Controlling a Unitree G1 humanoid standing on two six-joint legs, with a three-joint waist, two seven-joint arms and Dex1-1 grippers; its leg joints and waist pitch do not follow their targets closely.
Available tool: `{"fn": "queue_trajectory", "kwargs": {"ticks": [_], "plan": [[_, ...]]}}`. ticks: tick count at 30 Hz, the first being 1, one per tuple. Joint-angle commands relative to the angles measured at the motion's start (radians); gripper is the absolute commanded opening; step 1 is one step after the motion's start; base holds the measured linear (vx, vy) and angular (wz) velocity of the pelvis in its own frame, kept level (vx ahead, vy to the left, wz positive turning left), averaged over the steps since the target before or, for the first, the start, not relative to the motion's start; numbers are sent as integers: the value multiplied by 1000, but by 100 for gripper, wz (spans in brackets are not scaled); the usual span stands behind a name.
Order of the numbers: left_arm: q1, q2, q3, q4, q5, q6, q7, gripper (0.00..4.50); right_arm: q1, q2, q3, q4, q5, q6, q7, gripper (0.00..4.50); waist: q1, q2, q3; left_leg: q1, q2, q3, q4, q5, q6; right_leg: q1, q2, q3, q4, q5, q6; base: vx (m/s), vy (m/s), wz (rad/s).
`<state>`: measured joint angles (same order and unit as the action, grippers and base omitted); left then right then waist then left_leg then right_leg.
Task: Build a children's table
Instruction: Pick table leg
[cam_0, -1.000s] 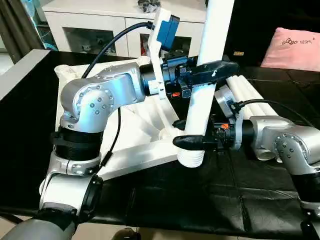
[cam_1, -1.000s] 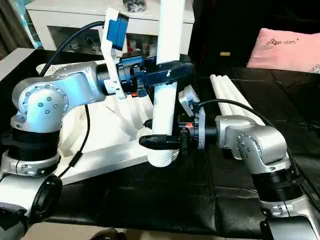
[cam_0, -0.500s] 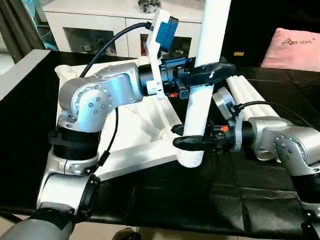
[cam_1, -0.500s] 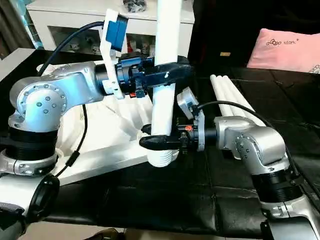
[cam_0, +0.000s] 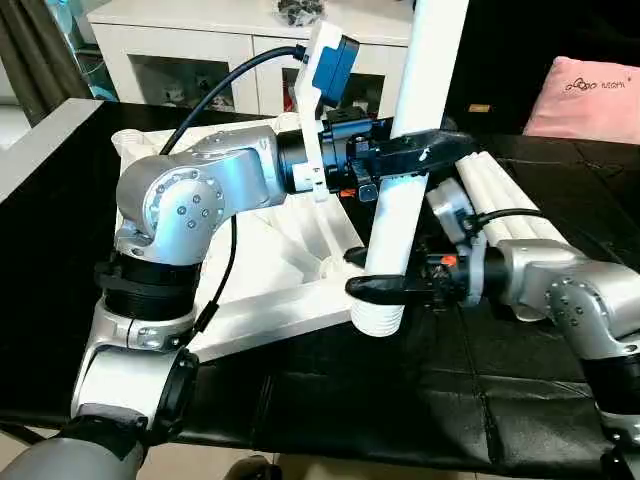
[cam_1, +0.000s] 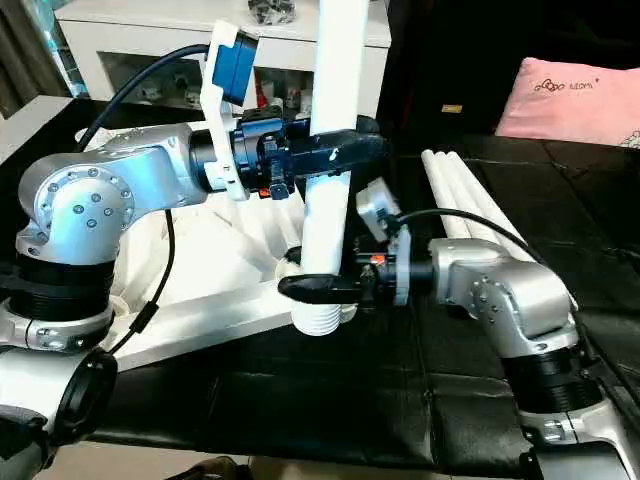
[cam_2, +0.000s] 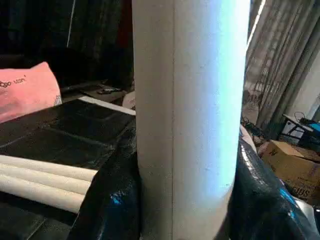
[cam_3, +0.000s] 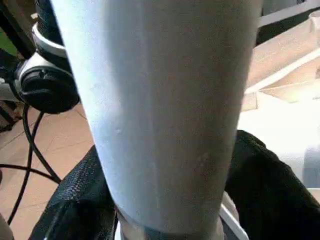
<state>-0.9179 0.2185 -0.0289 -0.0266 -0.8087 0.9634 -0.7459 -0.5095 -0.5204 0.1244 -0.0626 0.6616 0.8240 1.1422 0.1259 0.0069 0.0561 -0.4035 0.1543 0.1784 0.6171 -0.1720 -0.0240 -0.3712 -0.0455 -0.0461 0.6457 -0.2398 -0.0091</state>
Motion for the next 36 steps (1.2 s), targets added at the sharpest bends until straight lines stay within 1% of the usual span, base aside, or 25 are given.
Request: {"fn": "queue_trajectory", "kwargs": {"ticks": [1,4,7,9,10,13,14,16,19,20,21,26,28,29,31,32,33,34,35,36], "plan": [[-23,0,-5,-31,-6,-1,-9,178,-9,-11,-20,2,14,7,3,314,3,-8,-70,29,79,-33,-62,-93,39,42,-111,51,-76,-16,-244,0,0,0],[-23,1,-6,-32,-6,0,-10,178,-9,-13,-19,2,18,11,7,314,5,-5,-71,29,80,-34,-62,-89,40,41,-110,51,-75,-12,-244,0,0,0],[-23,-1,-6,-35,-9,3,-10,178,-6,-11,-20,-1,22,15,11,314,7,-6,-71,29,80,-34,-62,-90,39,41,-110,52,-75,-10,-243,0,0,0],[-24,-3,-6,-36,-10,4,-10,178,-5,-9,-19,-1,25,18,11,314,9,-4,-71,29,80,-35,-62,-90,38,41,-110,51,-74,-12,-243,0,0,0],[-25,-4,-6,-37,-11,4,-10,178,-3,-7,-17,-1,27,21,12,286,10,-4,-71,31,81,-35,-62,-94,36,40,-109,51,-74,-12,-243,0,0,0],[-25,-5,-6,-37,-11,4,-10,178,-1,-7,-14,0,27,21,13,286,14,-5,-71,30,81,-34,-61,-95,37,40,-110,52,-75,-11,-243,0,0,0],[-25,-5,-6,-37,-11,4,-11,178,0,-7,-13,1,27,21,12,251,15,-5,-71,31,81,-34,-62,-92,36,39,-110,52,-74,-7,-241,0,0,0],[-25,-1,-6,-35,-9,3,-14,178,1,-8,-11,3,28,23,13,244,16,-5,-71,31,81,-34,-61,-93,34,39,-110,52,-74,-7,-241,0,0,0],[-26,0,-6,-33,-7,1,-15,178,0,-9,-12,6,29,25,14,214,16,-6,-71,30,81,-34,-62,-92,33,40,-110,52,-73,-7,-238,0,0,0],[-27,0,-6,-33,-7,1,-15,178,0,-9,-12,6,29,25,14,211,16,-4,-71,30,81,-34,-62,-94,33,40,-110,51,-74,-10,-239,0,0,0],[-27,0,-5,-33,-7,1,-15,178,0,-9,-13,7,30,26,14,209,16,-6,-71,30,80,-34,-62,-94,33,40,-110,52,-74,-11,-238,0,0,0],[-28,-3,-2,-28,-6,-2,-14,178,-1,-8,-13,10,27,25,16,206,17,-5,-72,29,80,-34,-62,-90,34,40,-110,51,-74,-9,-236,0,0,0],[-34,-8,10,-21,-11,-3,-5,178,1,-4,-15,13,25,21,13,205,16,-4,-71,30,80,-35,-62,-92,33,40,-109,51,-74,-13,-237,0,0,0],[-36,-11,15,-20,-18,-2,-6,213,2,-2,-15,13,25,20,12,204,16,-4,-72,30,80,-35,-62,-93,33,40,-110,51,-75,-13,-237,0,0,0],[-40,-27,38,-17,-44,6,5,248,5,0,-15,12,24,16,10,204,16,-4,-72,29,80,-35,-62,-93,33,41,-110,51,-74,-6,-239,0,0,0],[-46,-51,74,-11,-86,17,24,248,8,3,-16,10,23,12,6,204,17,-4,-72,29,80,-35,-61,-92,34,41,-110,51,-73,-2,-240,0,0,0],[-48,-63,93,-7,-107,23,34,258,10,5,-16,10,22,10,5,203,18,-6,-71,28,78,-34,-59,-92,33,41,-111,50,-74,6,-253,0,0,0],[-65,-118,167,17,-175,10,103,269,14,14,-20,10,19,1,-5,201,18,-6,-73,27,79,-33,-58,-90,34,43,-113,50,-71,22,-268,0,0,0],[-71,-143,199,26,-208,-2,132,282,15,22,-23,13,18,-4,-14,200,19,-6,-73,25,77,-33,-55,-92,35,44,-114,49,-73,27,-275,0,0,0],[-72,-147,203,27,-213,-5,136,282,15,24,-23,14,18,-5,-16,200,20,-7,-73,27,78,-33,-54,-96,35,45,-115,49,-73,30,-281,0,0,0]]}}
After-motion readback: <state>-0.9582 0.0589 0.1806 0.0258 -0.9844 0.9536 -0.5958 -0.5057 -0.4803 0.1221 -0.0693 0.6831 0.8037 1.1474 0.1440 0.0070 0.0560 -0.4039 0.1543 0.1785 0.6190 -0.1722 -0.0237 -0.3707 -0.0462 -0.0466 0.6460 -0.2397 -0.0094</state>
